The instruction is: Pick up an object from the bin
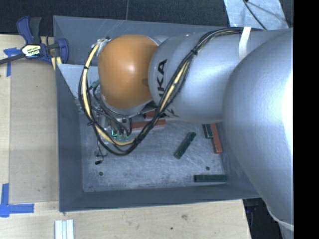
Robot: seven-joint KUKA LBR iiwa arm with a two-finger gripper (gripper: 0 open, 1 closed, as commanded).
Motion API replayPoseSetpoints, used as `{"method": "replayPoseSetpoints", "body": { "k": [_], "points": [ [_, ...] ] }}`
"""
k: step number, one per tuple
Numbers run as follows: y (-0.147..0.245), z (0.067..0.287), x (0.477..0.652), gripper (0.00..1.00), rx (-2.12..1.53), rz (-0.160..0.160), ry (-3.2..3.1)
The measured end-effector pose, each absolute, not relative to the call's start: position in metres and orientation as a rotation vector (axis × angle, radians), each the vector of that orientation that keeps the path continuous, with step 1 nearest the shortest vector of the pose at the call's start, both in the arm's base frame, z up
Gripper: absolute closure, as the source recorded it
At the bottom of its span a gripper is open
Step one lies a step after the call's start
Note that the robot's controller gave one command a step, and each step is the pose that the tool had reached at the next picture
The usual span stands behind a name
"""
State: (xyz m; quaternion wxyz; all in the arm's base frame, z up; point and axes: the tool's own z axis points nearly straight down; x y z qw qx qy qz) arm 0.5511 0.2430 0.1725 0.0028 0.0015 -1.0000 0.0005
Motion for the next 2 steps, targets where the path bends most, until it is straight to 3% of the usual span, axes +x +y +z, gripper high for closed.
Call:
{"method": "replayPoseSetpoints", "body": {
  "k": [1,2],
  "points": [
    [0.172,0.151,0.54,0.0,-0.036,0.006,-3.139],
    [0.121,0.098,0.569,0.0,0.348,0.004,-3.12]
  ]
}}
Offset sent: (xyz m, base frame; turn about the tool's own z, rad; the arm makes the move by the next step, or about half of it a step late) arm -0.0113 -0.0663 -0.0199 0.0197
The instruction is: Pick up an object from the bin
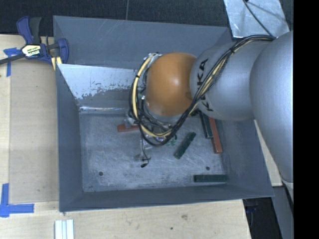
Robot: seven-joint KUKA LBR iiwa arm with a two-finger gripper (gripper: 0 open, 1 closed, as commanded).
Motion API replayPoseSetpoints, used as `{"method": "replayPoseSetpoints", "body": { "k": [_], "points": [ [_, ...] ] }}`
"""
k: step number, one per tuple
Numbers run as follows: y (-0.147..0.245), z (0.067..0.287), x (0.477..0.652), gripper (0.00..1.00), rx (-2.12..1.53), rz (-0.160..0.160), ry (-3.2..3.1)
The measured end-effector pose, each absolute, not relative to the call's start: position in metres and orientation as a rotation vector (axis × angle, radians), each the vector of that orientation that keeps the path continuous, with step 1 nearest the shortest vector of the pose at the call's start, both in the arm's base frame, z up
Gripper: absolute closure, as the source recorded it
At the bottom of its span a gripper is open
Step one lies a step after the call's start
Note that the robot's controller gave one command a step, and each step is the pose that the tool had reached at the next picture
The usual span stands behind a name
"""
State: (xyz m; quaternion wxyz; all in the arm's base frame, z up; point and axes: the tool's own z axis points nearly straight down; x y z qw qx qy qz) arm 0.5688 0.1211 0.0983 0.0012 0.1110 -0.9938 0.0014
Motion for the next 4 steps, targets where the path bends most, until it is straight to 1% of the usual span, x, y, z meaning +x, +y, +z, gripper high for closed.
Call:
{"method": "replayPoseSetpoints", "body": {
  "k": [1,2,3,4],
  "points": [
    [0.15,0.071,0.554,0.0,0.484,0.0,-3.107],
    [0.078,0.094,0.535,0.0,0.489,0.006,-3.103],
    [0.097,0.07,0.55,0.0,0.97,-0.001,-2.993],
    [0.097,0.071,0.551,1.0,0.966,-0.003,-2.997]
  ]
}}
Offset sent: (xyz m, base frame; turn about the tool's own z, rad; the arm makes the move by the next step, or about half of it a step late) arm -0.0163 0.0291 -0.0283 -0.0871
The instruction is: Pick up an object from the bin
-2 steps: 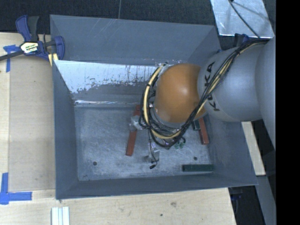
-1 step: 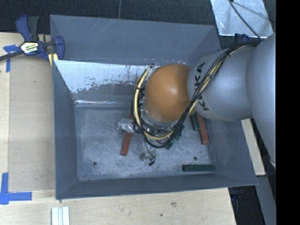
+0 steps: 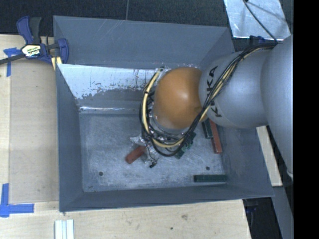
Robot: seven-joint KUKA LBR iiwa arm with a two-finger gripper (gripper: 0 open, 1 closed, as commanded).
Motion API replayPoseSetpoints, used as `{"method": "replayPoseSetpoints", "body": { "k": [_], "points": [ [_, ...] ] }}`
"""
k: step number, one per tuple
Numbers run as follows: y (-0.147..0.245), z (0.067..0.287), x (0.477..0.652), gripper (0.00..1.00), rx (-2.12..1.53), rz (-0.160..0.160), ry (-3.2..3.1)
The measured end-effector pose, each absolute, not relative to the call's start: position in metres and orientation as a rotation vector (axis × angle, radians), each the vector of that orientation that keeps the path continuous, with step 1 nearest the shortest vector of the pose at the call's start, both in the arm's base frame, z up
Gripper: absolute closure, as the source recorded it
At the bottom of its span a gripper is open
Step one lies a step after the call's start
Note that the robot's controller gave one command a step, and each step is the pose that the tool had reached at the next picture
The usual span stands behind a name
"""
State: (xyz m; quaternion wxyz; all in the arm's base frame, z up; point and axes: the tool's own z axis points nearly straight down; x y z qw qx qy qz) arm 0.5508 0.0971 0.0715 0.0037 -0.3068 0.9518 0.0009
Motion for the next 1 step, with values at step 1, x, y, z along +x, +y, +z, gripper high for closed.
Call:
{"method": "replayPoseSetpoints", "body": {
  "k": [1],
  "points": [
    [0.0932,0.2168,0.5722,1.0,-0.915,0.0,3.001]
  ]
}}
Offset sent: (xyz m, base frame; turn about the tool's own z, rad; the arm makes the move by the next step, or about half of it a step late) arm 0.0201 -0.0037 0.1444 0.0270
